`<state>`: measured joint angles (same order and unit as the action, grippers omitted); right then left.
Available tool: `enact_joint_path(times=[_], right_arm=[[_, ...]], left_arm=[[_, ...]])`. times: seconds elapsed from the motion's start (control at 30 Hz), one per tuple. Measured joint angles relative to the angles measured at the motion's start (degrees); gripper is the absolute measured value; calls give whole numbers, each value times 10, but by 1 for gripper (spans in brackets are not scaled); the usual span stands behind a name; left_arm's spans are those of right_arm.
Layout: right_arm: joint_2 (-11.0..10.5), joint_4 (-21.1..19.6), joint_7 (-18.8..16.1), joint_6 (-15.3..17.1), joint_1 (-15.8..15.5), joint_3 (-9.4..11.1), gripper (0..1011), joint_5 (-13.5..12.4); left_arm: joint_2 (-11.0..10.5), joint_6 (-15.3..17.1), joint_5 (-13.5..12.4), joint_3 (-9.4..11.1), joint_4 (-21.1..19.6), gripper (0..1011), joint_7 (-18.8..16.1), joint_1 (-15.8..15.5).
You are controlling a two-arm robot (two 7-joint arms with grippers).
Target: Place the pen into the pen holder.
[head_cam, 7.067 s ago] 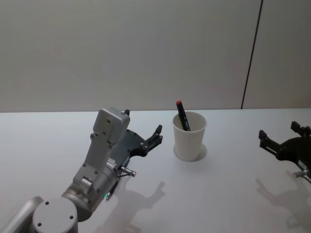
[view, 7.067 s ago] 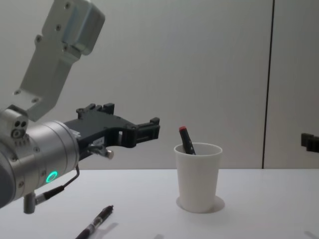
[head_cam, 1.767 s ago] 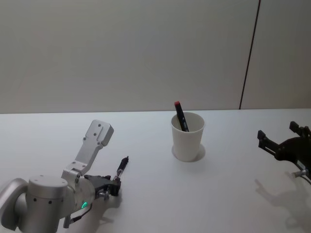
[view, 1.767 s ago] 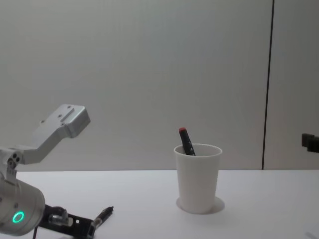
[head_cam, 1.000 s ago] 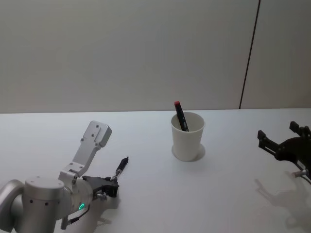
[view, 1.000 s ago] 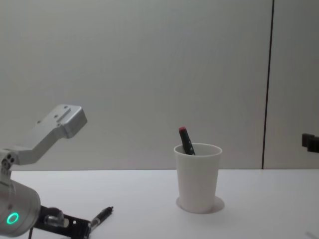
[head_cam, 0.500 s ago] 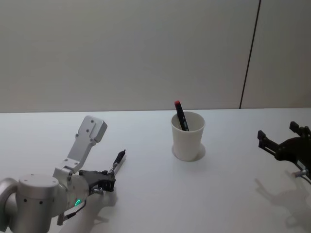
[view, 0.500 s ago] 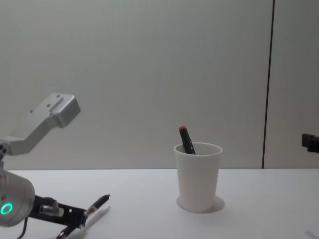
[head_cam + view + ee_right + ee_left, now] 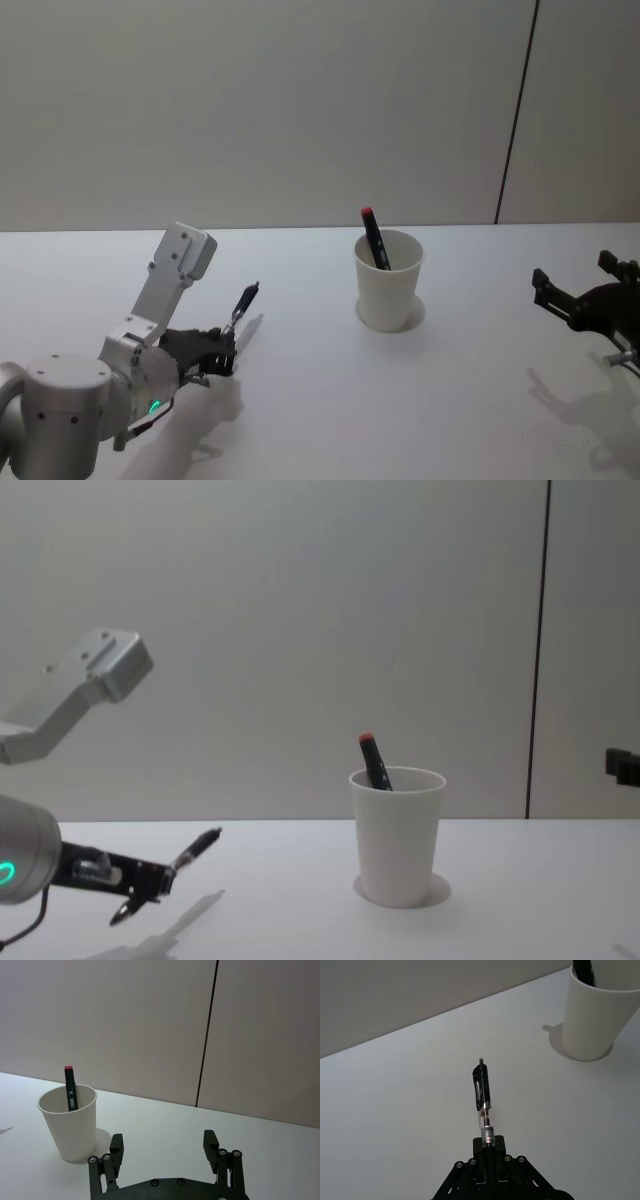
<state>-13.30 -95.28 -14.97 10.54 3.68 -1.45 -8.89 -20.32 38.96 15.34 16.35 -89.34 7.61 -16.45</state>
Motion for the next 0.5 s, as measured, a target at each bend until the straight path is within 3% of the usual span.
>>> enact_joint_path(times=[0.27,0.5], right_arm=[[0,0,0,0,0,0,1001,0],[0,0,0,0,0,0,1001,0]], left_arm=[[-10,-46,-13,-3,-18,139,10,10],[-20,-110,-20,-6,-36,139,28,20]])
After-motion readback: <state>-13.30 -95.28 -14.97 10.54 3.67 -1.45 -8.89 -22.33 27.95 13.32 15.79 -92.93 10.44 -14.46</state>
